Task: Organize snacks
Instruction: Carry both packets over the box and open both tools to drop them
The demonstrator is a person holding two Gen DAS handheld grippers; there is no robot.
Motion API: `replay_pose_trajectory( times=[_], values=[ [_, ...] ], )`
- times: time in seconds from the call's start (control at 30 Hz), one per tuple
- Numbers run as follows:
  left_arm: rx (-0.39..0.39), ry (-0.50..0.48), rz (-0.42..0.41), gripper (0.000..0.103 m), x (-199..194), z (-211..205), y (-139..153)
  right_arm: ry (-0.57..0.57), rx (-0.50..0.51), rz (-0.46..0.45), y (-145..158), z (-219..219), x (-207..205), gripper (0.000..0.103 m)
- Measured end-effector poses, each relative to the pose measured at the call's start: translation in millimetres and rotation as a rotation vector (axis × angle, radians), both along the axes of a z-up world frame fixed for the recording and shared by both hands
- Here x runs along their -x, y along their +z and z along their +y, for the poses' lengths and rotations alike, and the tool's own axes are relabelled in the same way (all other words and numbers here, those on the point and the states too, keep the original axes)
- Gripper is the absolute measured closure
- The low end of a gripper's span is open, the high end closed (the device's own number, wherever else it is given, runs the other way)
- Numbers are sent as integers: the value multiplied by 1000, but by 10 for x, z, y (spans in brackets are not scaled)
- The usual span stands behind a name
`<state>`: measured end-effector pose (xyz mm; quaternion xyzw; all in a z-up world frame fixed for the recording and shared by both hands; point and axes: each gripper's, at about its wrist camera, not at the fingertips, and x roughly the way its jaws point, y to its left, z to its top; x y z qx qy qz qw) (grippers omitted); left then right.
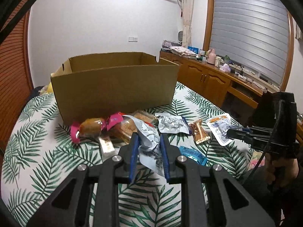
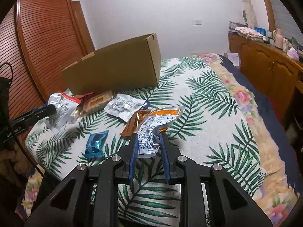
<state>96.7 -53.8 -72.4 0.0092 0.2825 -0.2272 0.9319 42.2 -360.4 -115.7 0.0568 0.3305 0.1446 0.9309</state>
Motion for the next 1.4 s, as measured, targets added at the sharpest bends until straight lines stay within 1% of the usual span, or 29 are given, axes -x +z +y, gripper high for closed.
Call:
replay_pose_trajectory(
  times=[0.37,0.47,0.67,0.73,0.83,1.03,1.23,1.4],
  values=[
    [9,9,-43,83,-112,60,145,27,10,-33,230,113,-24,81],
    [17,11,-71,83,-181,96,258,43,15,-52,348,168,-50,81],
    [30,10,-132,83,-333,156,509,81,60,-105,618,352,-164,81],
    [32,6,-151,83,-376,173,583,96,76,-125,710,430,-227,81],
    [26,3,-179,83,-478,194,686,115,75,-144,804,507,-322,81],
    [31,14,-214,83,-777,246,792,170,93,-191,1011,758,-598,81],
    [47,26,-229,83,-1128,287,815,213,108,-207,1078,950,-922,81],
    [54,35,-233,83,-1426,324,769,237,88,-214,1055,1055,-1189,81]
  ],
)
